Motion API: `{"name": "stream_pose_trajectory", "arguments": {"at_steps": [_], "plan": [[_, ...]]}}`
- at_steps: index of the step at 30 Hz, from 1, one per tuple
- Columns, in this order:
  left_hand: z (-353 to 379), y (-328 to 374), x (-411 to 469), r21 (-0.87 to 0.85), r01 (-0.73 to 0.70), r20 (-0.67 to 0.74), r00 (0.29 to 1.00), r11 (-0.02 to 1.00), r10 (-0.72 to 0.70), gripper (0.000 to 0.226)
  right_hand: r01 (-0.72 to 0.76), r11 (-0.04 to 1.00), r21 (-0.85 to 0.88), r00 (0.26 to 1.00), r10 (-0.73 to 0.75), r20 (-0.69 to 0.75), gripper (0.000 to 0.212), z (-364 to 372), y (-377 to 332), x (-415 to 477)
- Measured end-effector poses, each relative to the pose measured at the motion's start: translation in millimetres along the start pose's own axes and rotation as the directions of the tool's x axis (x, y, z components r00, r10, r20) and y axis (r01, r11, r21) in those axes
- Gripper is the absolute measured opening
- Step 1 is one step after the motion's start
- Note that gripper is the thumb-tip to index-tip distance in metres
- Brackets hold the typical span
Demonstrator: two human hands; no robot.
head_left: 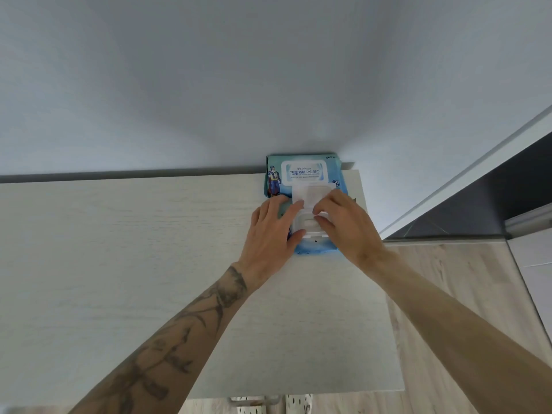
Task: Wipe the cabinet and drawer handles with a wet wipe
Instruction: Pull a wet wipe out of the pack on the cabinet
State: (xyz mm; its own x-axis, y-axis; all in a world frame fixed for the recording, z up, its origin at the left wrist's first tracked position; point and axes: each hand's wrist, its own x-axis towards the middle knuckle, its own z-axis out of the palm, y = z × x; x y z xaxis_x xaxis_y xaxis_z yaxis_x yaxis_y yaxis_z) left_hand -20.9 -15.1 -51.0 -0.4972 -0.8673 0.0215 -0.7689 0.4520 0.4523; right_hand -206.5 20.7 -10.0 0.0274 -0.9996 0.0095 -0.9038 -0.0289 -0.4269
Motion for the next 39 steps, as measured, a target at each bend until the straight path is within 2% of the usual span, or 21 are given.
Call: {"name": "stream_pose_trajectory", "arguments": {"at_steps": [3,9,18,24,25,27,30,32,34,35,39], "plan": [[3.2,-1.0,1.2,0.020,0.000,0.007,1.000,1.000,0.000,0.067,-0.005,1.000,-0.017,0.997,0.006,0.080,0.015,4.6,4.0,-0.2],[7.9,-2.4,1.7,0.032,-0.003,0.007,1.000,0.999,0.003,0.072,-0.007,0.999,-0.049,0.994,0.013,0.113,0.015,5.8,3.3,9.8],[14.2,0.1,1.2,0.024,0.025,-0.008,1.000,0.999,-0.024,0.078,0.094,0.979,-0.183,0.977,-0.055,0.208,0.010,7.0,3.4,16.3],[14.9,-1.2,0.2,0.045,0.012,0.003,1.000,0.999,-0.012,0.080,0.117,0.980,-0.164,0.962,-0.070,0.263,0.004,-3.6,1.3,10.4],[14.3,-1.4,-0.3,0.044,0.005,0.003,1.000,0.999,-0.006,0.080,0.121,0.981,-0.154,0.960,-0.076,0.268,0.008,-4.6,1.2,8.6],[12.3,-1.7,-0.2,0.049,-0.002,0.004,1.000,0.999,0.002,0.080,0.110,0.990,-0.084,0.966,-0.087,0.242,0.015,-4.6,1.3,5.3],[10.3,-1.1,0.1,0.059,0.000,0.003,1.000,0.998,-0.001,0.080,0.048,0.997,0.069,0.988,-0.057,0.146,0.011,-1.0,2.1,2.6],[9.0,-0.8,-0.5,0.052,0.000,0.002,1.000,0.999,0.000,0.078,0.028,0.994,0.107,0.990,-0.043,0.136,0.012,3.3,5.0,2.5],[8.2,-0.3,-0.9,0.053,-0.002,0.002,1.000,0.999,0.001,0.076,0.015,0.993,0.118,0.985,-0.035,0.170,0.027,5.2,9.3,4.4],[8.2,-0.3,-1.0,0.059,0.000,0.007,1.000,0.998,0.000,0.076,0.014,0.995,0.103,0.985,-0.031,0.172,0.029,5.5,9.8,5.3],[9.1,-0.8,-0.1,0.082,0.004,0.016,1.000,0.997,-0.006,0.079,0.038,0.998,0.059,0.993,-0.044,0.110,0.015,9.2,7.2,5.4]]}}
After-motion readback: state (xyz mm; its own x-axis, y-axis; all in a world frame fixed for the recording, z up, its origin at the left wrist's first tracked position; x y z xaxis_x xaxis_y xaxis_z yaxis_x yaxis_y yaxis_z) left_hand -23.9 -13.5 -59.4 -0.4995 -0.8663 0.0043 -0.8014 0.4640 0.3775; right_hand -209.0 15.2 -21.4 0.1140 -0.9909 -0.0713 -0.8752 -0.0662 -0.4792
